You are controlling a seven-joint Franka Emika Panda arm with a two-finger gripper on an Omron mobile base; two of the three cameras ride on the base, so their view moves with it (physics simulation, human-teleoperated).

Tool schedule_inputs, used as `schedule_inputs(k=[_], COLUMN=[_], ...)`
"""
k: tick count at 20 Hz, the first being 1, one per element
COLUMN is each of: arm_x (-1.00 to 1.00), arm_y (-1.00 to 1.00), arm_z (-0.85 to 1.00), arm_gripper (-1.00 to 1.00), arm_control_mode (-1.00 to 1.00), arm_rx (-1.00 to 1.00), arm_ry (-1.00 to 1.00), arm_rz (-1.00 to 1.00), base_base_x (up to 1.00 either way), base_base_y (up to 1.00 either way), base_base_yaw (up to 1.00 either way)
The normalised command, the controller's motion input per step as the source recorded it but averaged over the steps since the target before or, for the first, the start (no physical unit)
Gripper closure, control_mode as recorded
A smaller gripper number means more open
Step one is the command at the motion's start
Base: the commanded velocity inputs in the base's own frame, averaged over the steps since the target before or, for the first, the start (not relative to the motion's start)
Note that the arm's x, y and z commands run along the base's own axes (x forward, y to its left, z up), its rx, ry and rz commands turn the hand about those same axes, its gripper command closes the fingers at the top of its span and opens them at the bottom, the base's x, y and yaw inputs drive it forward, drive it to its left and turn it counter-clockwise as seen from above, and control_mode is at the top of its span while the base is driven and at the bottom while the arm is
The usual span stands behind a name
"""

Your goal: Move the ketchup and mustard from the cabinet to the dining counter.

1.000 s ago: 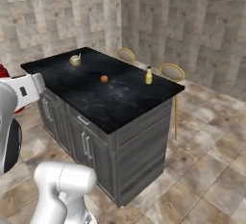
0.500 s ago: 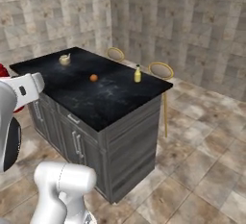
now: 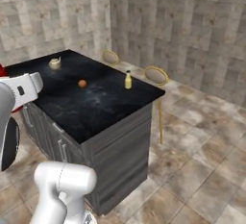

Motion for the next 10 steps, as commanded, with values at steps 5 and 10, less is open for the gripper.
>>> schedule_inputs(k=[5, 10], arm_x=[0.00, 0.00], arm_y=[0.00, 0.00], arm_z=[0.00, 0.00], arm_gripper=[1.00, 1.00], arm_control_mode=[1.00, 1.00], arm_rx=[0.00, 0.00], arm_ry=[0.00, 0.00], arm_rz=[0.00, 0.00], base_base_x=[0.55, 0.52], base_base_y=[-0.60, -0.62], base_base_yaw=[0.04, 0.09])
